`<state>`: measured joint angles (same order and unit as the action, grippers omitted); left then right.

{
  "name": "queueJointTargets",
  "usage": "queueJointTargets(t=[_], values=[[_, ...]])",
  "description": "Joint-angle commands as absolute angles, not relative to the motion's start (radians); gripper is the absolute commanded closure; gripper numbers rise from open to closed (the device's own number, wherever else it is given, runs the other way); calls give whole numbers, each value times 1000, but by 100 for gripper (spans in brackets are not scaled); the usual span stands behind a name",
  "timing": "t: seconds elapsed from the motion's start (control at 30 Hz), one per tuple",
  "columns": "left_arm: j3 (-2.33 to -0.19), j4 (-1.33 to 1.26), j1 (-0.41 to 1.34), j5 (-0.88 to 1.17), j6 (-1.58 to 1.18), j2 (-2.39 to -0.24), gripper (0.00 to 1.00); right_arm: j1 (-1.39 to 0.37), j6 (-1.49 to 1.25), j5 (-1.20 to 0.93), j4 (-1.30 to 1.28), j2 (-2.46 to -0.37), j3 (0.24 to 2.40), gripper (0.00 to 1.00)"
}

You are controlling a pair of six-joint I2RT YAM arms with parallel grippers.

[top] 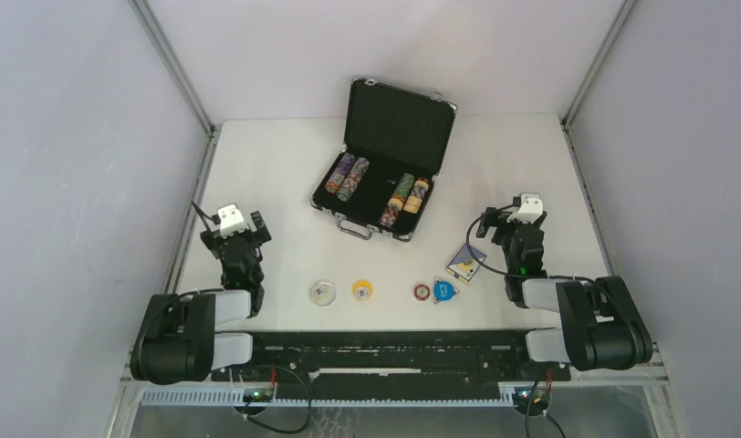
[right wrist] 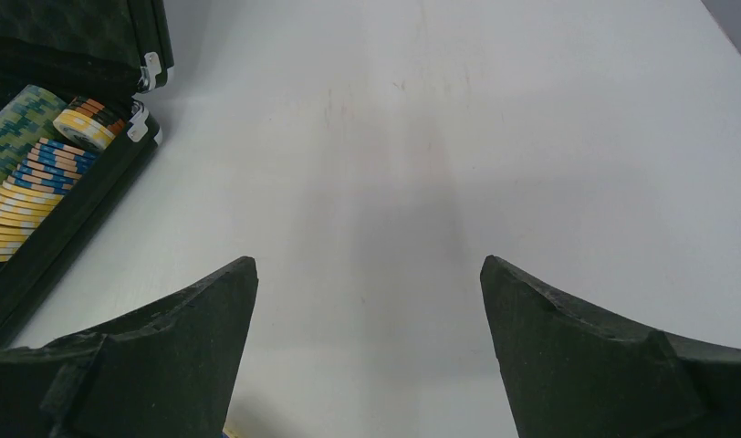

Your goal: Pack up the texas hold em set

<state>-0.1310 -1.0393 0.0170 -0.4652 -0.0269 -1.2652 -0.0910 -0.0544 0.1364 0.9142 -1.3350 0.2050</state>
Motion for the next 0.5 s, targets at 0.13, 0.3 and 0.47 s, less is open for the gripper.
queueJointTargets(t=[0.13, 0.3, 0.47], values=[[-173, -1095, 13, -456, -34, -1262, 0, -86, -67, 132, 941, -1333, 230, 0], [-173, -1095, 13, -455, -34, -1263, 0, -85, -67, 133, 941, -1334, 230, 0], [-168, -1093, 10, -301, 18, -1256, 0, -84, -67, 131, 941, -1333, 230, 0]])
